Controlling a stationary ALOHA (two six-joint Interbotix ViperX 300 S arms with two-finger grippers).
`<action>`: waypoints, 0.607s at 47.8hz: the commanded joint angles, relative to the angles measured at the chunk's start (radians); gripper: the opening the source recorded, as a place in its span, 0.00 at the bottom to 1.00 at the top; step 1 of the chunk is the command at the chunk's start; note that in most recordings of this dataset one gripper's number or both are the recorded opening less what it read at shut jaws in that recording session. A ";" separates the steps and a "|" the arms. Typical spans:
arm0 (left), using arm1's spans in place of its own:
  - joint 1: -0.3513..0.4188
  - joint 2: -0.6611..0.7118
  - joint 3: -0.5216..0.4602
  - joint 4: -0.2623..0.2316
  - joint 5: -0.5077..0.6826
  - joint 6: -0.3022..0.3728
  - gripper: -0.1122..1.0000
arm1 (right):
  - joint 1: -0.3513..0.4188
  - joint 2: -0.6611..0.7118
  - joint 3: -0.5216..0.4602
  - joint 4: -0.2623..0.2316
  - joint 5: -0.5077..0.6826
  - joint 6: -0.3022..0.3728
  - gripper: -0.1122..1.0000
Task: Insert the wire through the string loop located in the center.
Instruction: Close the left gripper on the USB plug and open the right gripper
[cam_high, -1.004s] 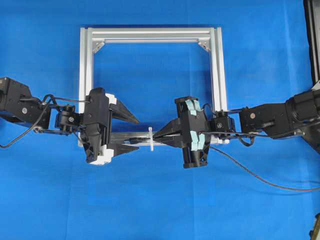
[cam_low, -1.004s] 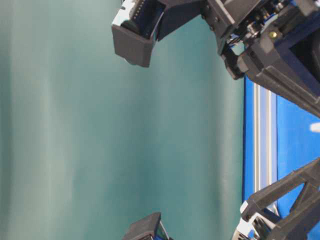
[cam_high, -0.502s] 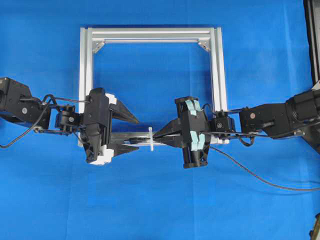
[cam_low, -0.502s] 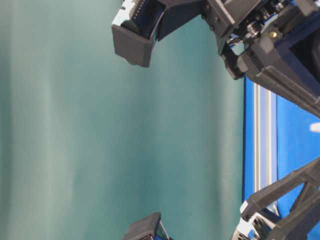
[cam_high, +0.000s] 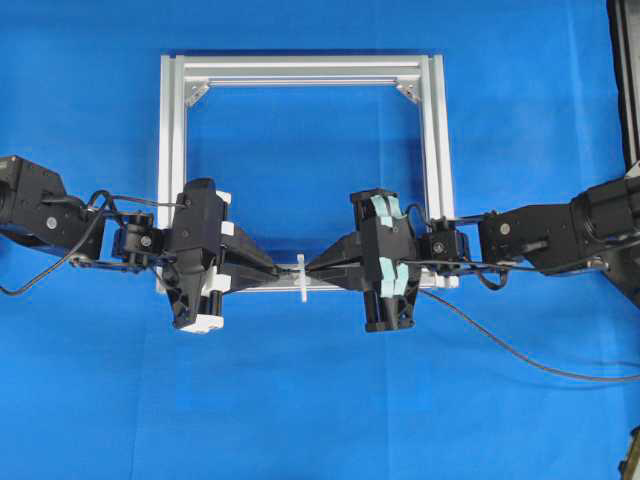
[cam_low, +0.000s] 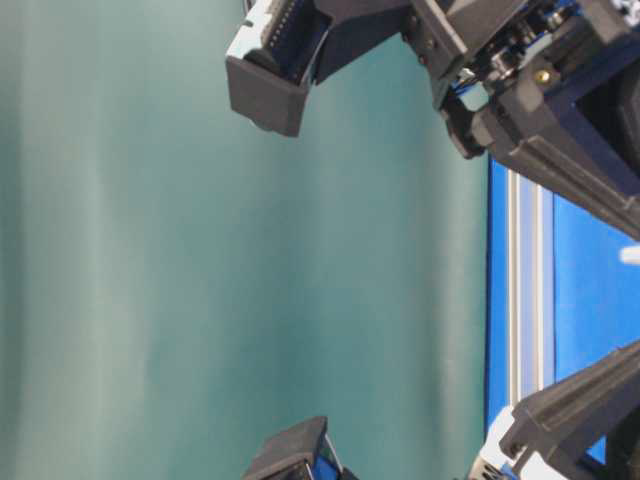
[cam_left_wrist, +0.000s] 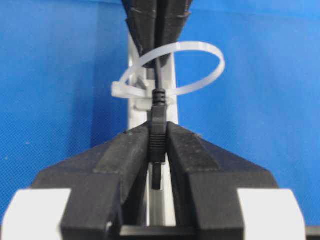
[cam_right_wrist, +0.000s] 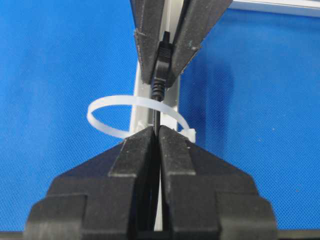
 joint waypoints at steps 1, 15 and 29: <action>0.003 -0.012 -0.017 -0.002 -0.005 0.000 0.17 | 0.003 -0.012 -0.014 0.000 -0.005 0.000 0.07; 0.003 -0.012 -0.017 -0.002 -0.005 0.000 0.17 | 0.011 -0.012 -0.015 -0.003 0.003 -0.002 0.07; 0.003 -0.012 -0.017 -0.002 -0.002 0.000 0.17 | 0.012 -0.014 -0.011 -0.005 0.005 -0.002 0.09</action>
